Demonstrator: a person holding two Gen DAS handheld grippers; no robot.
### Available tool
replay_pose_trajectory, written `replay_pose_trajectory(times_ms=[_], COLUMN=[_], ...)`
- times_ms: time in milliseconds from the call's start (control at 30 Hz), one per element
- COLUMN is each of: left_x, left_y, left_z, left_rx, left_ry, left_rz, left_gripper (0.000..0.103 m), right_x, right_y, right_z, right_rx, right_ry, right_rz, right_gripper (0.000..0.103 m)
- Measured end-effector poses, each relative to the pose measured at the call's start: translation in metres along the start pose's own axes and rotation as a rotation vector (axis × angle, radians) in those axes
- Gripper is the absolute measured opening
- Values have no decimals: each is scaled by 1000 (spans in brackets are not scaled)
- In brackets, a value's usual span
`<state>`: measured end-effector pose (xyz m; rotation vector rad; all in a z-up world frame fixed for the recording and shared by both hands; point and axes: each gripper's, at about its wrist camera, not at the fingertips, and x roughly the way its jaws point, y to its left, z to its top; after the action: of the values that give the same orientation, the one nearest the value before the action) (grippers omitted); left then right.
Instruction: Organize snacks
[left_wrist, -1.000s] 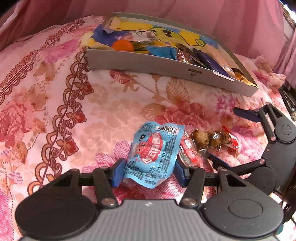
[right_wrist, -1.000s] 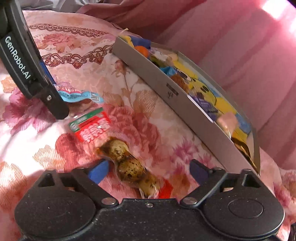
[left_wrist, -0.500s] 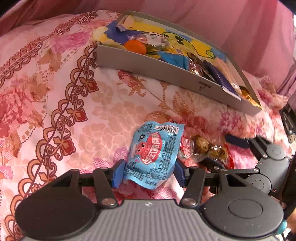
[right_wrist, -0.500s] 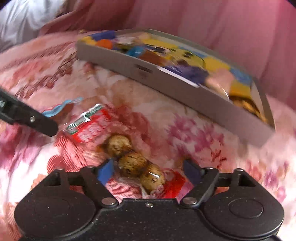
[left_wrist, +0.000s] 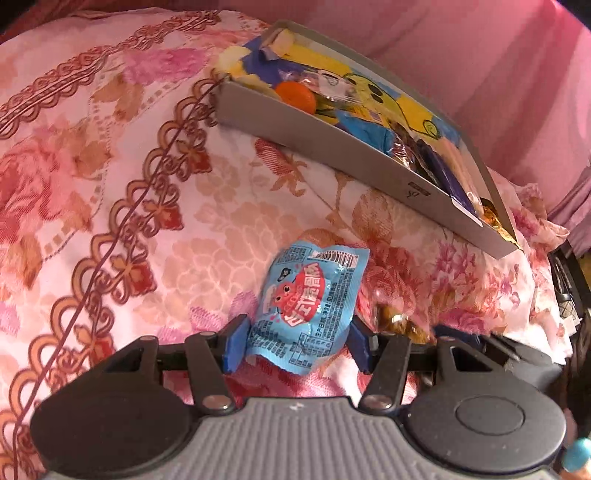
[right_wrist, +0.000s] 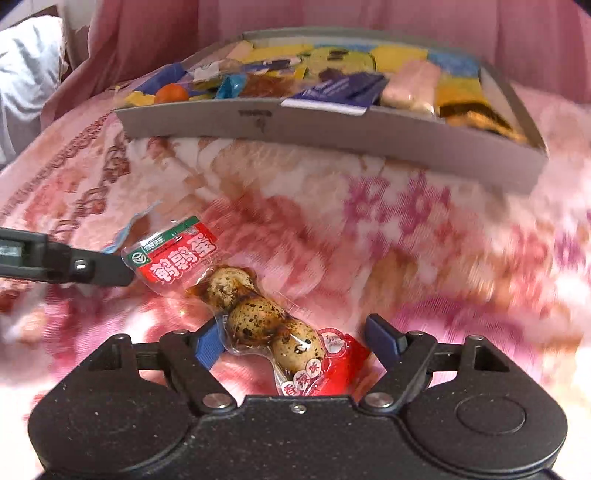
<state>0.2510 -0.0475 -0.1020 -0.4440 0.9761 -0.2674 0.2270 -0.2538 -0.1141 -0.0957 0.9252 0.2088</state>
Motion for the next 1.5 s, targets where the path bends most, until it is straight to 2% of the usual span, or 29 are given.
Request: replay_pose_trajectory(times_ms=[133, 267, 300, 367, 400, 467, 500, 533, 633, 900, 1100, 1233, 1367, 1467, 1500], left_x=[-2, 0, 1, 3, 3, 4, 5, 6, 4, -13, -19, -25, -27, -29, -30], left_y=[-4, -3, -2, -1, -1, -3, -4, -7, -12, -2, -8, -2, -1, -2, -3], left_z=[-7, -8, -8, -6, -6, -6, -6, -6, -8, -18, -31, -34, -34, -33, -33], left_rx=[32, 42, 36, 30, 34, 48, 63, 83, 120, 32, 48, -46, -65, -64, -64], left_ry=[-6, -11, -12, -13, -15, -18, -18, -17, -11, -10, -34, -67, -115, -151, -159], left_rz=[32, 28, 23, 17, 17, 22, 27, 34, 43, 32, 63, 1, 0, 6, 9], left_gripper=[60, 61, 61, 61, 61, 61, 60, 60, 59, 58, 57, 56, 56, 55, 32], right_x=[-13, -14, -11, -5, -2, -2, -4, -7, -12, -36, -55, -66, -70, -69, -68], right_y=[24, 46, 47, 41, 36, 34, 37, 39, 45, 46, 47, 49, 49, 49, 49], right_z=[-9, -17, -17, -14, -12, -10, -9, -8, -9, -14, -19, -16, -11, -9, -9], right_rx=[-86, -255, -266, -208, -169, -154, -155, -150, -165, -123, -124, -137, -150, -161, -165], right_ry=[39, -4, -15, -15, -13, -31, -42, -50, -58, -86, -144, -222, -279, -291, -288], right_rz=[6, -14, -13, 35, 56, 66, 66, 65, 30, -36, -69, -81, -102, -111, -109], right_gripper=[85, 89, 91, 90, 88, 74, 58, 50, 44, 38, 38, 38, 38, 38, 38])
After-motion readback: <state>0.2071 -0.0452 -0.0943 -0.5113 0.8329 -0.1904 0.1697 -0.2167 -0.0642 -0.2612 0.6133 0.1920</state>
